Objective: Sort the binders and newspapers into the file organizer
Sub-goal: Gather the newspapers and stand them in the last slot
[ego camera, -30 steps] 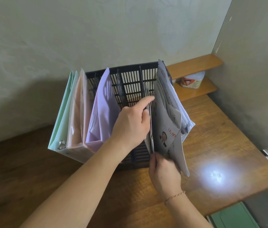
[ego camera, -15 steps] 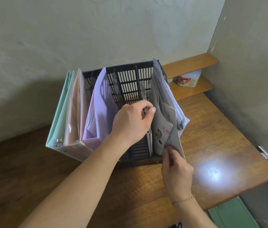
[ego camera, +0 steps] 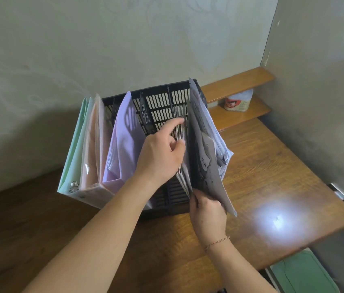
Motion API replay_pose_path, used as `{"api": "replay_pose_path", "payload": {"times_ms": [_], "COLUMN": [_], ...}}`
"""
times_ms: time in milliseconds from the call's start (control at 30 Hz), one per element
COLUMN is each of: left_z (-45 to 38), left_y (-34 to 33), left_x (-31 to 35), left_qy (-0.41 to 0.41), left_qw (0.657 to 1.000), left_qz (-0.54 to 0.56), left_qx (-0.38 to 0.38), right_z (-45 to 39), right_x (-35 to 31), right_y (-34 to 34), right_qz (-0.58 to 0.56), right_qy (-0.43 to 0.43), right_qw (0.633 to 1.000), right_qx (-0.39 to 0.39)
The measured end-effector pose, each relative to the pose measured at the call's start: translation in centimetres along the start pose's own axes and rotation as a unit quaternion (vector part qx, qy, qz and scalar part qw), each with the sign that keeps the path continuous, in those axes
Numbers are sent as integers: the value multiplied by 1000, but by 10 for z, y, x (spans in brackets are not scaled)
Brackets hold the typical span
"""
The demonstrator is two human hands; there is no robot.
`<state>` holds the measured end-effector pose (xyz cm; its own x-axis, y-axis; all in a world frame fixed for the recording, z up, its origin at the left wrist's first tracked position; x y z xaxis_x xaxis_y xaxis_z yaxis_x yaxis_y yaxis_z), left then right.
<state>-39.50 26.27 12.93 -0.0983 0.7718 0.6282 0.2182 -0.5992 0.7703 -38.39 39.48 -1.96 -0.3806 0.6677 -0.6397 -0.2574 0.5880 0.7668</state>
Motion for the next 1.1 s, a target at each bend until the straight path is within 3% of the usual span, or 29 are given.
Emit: {"api": "replay_pose_path", "payload": {"times_ms": [133, 267, 433, 500, 633, 700, 767, 900, 1000, 1100], "left_z": [-2, 0, 1, 1, 5, 6, 6, 6, 6, 6], "left_y": [-1, -5, -8, -6, -5, -7, -8, -8, -8, -8], "left_x": [-3, -7, -10, -11, -14, -15, -15, -15, -16, -16], "left_qy": [9, 22, 37, 36, 38, 37, 40, 43, 46, 44], "left_qw": [998, 999, 999, 999, 999, 999, 999, 999, 998, 999], "left_qz": [-58, -41, -22, -18, 7, 16, 23, 25, 28, 25], "left_qx": [-33, 3, 18, 0, -28, -25, -21, -19, -16, -11], "right_z": [7, 7, 3, 6, 25, 25, 18, -6, -20, -23], "right_x": [-1, -13, -9, -2, 2, 1, -2, -6, -5, -3], "right_y": [-5, 4, 1, 3, 15, 15, 16, 1, -7, -3], "right_qz": [122, 108, 126, 57, -56, -88, -125, -177, -161, -111], "right_qy": [-60, -49, -39, -23, 38, 33, -1, -91, -130, -114], "right_qw": [985, 989, 981, 992, 995, 988, 985, 980, 978, 987], "right_qx": [-107, -88, -142, -114, 76, 121, 115, 18, -31, -12]}}
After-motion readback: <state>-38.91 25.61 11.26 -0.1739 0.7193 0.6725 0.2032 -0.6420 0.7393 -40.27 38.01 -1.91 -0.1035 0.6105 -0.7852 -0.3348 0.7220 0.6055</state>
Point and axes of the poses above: each hand's wrist, its own z-axis away from the middle knuckle, its own y-axis out of the back of the hand, x = y × z, the point moved 1 cm from there along -z, towards the middle knuckle, and after that the axes turned 14 degrees about -x, right-handed, at the moved point
